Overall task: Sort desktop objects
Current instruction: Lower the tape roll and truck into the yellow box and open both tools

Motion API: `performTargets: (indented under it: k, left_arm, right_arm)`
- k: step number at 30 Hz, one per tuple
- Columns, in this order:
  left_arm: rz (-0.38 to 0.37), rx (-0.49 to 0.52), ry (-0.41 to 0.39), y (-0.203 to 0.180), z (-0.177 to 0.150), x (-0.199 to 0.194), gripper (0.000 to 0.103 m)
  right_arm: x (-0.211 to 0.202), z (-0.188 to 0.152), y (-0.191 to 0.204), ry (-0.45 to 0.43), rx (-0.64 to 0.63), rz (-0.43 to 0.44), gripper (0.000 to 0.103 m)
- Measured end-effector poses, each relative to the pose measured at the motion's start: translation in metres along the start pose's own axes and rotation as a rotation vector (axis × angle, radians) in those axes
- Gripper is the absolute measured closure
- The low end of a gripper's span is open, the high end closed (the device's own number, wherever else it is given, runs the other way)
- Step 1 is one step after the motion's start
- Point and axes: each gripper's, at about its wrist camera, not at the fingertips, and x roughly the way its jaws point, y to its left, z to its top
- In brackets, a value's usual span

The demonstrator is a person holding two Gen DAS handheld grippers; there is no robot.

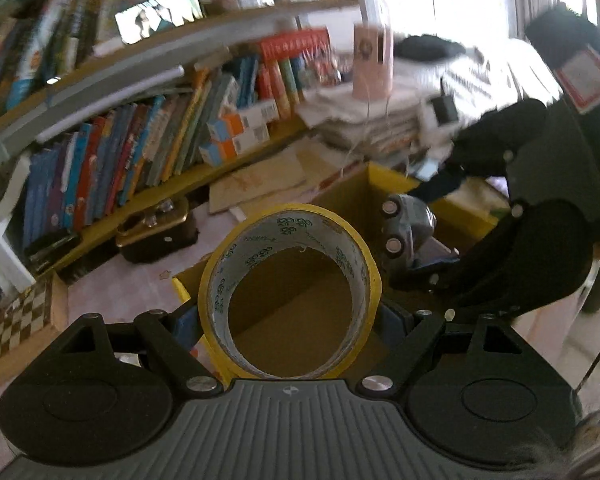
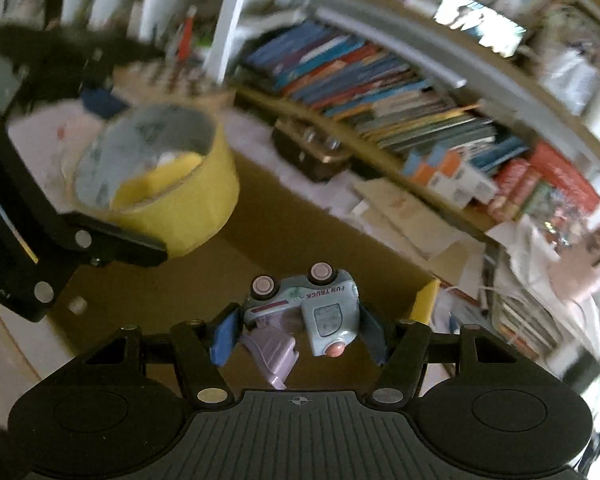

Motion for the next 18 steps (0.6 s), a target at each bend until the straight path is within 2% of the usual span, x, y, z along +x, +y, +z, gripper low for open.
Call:
performTargets:
  k: [4, 8, 13, 18]
  left_arm:
    - [-0.015, 0.056, 0.078, 0.001, 0.01, 0.038, 0.02]
    - [0.01, 0.122, 0.135, -0.001, 0.012, 0.068, 0.02]
    - [-0.001, 0.147, 0.197, -0.001, 0.009, 0.094, 0.02]
    - [-0.011, 0.175, 0.241, -0.004, 0.008, 0.105, 0.02]
  right_arm:
    - [0.037, 0.005, -0.006, 0.086, -0.1, 0.029, 0.039]
    - [0.063, 0.007, -0.008, 0.135, -0.224, 0.052, 0.039]
    - [0.085, 0.008, -0.008, 0.177, -0.265, 0.12, 0.039]
    - [0.099, 0.009, -0.009, 0.238, -0.298, 0.132, 0.039]
